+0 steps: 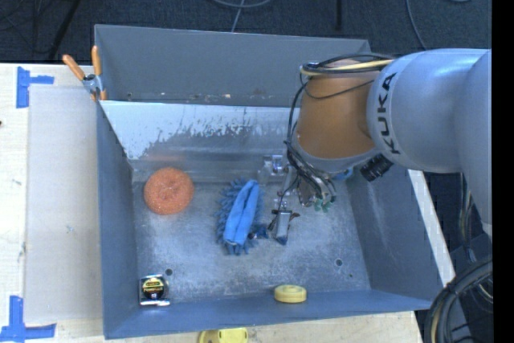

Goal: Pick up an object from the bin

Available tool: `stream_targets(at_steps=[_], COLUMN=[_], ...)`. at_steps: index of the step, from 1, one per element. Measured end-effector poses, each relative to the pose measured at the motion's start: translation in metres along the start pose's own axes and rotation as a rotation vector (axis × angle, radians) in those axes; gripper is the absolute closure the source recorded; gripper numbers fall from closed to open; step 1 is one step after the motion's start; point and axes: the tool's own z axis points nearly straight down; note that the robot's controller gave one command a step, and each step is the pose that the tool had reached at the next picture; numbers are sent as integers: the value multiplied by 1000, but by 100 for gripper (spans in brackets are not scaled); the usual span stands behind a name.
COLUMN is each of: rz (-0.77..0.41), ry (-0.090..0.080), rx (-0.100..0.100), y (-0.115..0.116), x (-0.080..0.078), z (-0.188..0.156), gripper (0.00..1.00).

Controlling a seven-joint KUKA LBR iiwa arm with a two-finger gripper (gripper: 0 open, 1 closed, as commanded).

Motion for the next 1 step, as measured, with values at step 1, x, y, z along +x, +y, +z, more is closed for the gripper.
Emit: stream_targets(at_steps=[1], rz=[-66], ry=[6], rx=[1], y=[3], x=[2], z=[28], gripper=[0])
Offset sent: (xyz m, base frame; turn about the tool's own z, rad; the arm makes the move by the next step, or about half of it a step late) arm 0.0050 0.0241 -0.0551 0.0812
